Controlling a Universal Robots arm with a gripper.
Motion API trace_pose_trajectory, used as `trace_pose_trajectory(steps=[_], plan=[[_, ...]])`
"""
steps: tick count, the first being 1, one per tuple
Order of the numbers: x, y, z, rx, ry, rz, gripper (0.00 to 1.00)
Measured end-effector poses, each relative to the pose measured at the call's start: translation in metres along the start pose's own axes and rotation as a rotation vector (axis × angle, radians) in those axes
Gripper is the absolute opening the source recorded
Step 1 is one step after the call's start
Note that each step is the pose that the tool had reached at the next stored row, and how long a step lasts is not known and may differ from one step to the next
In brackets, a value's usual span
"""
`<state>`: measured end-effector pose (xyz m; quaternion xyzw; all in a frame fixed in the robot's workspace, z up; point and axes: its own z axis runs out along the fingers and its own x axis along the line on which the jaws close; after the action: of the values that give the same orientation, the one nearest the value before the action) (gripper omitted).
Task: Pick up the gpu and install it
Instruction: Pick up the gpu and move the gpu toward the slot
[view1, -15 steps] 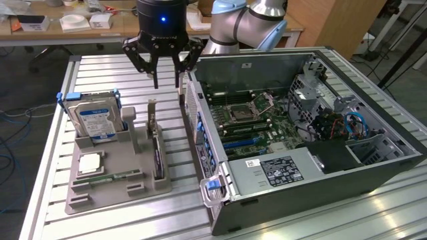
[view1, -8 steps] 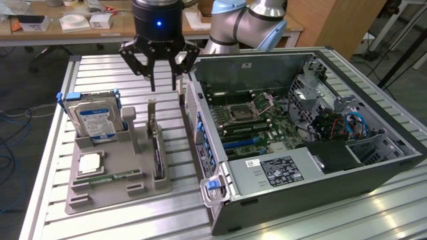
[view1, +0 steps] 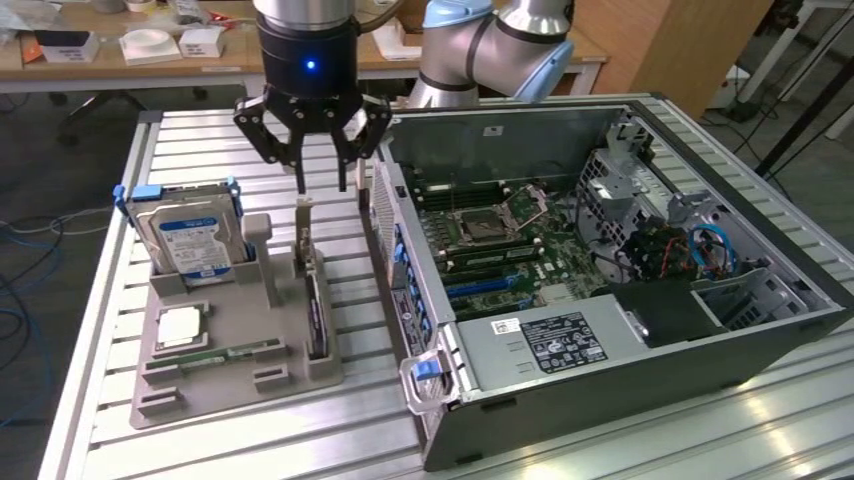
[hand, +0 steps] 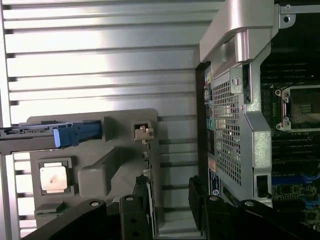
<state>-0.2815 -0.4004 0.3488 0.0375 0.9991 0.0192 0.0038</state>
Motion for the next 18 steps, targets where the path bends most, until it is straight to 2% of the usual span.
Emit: trace_pose_trajectory(steps=[10,18], plan=[[0.002,-0.0045,0.0153,0.0112,-0.0009,0.000,0.47],[0.005,-0.0105,0.0244,0.0276,-0.0019,0.000,0.47]])
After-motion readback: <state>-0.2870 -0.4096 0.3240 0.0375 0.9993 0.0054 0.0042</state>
